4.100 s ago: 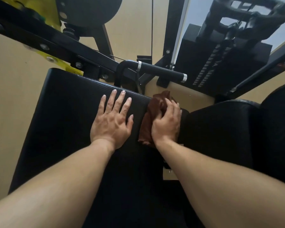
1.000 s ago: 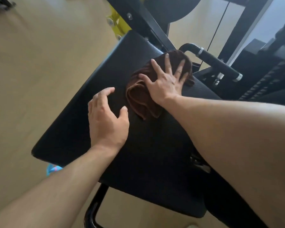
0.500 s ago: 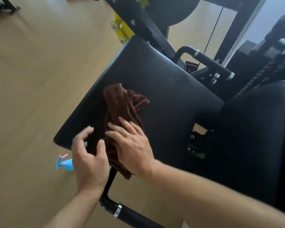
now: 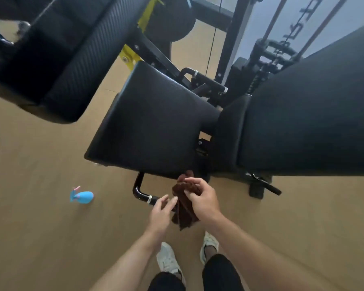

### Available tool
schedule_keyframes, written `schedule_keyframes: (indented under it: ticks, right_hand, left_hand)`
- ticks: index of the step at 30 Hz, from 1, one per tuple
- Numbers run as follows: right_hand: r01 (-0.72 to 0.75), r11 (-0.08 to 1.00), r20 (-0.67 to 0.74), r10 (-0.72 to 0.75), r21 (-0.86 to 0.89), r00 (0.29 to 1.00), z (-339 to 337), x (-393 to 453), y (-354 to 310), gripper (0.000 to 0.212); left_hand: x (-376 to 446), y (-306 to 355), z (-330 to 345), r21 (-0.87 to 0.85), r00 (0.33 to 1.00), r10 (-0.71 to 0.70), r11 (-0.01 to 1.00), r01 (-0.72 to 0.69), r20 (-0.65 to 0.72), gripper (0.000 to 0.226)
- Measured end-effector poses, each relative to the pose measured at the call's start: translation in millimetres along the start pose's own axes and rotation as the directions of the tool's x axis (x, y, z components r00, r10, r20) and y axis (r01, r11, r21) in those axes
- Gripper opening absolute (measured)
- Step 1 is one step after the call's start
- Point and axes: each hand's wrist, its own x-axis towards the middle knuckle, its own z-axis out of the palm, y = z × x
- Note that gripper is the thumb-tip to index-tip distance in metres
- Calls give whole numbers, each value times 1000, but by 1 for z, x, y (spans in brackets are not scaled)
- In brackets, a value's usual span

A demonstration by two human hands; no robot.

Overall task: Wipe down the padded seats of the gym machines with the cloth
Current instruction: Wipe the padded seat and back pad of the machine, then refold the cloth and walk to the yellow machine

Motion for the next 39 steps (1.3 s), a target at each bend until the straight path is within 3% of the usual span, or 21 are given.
schedule_keyframes:
  ticks: [3,7,10,15,19,22,25,27,29,33,36,39]
  right_hand:
    - [-2,990,-48,9,143,999,-22,-44,-4,29]
    - [-6,982,-131,31,186,991,-44,-94,3,21]
    - [-56,979,-157,87,195,984,-60,-133,11,11]
    - [-72,984,-140,96,163,986,-74,-182,23,6]
    - [-71,987,-24,75,145,997,-76,-207,29,6]
    - [-62,996,103,55,70,993,-74,-223,33,20]
    - [14,992,222,15,-125,975,-65,-240,44,50]
    - [107,947,205,-44,-304,978,-62,-258,54,67]
    - [172,927,247,-90,-334,965,-61,-282,64,60]
    - [108,961,548,51,-253,835,-53,-339,91,41]
    - [58,962,647,133,-266,751,-35,-367,116,29]
    - [22,949,707,219,-315,673,-13,-396,139,29]
  left_hand:
    - [-27,-3,9,39,979,-28,999,21,202,44]
    - [-58,-12,12,262,918,-46,963,-64,394,53]
    - [-89,-23,13,305,906,20,938,-163,422,38]
    - [-130,-51,11,194,934,269,929,-317,237,14]
    - [-163,-77,3,253,916,394,881,-399,73,16]
    - [-193,-94,-6,164,932,362,918,-362,31,29]
    - [-230,-113,-11,-26,937,344,938,-347,-64,24]
    - [-253,-136,-12,-175,946,272,937,-302,-177,26]
    - [-277,-163,-11,-300,944,159,922,-247,-287,25]
    - [-314,-221,-16,-469,901,-26,860,-201,-433,35]
    - [-346,-255,-29,-557,836,-155,806,-201,-527,27]
    - [-370,-296,-47,-681,784,-314,710,-180,-535,30]
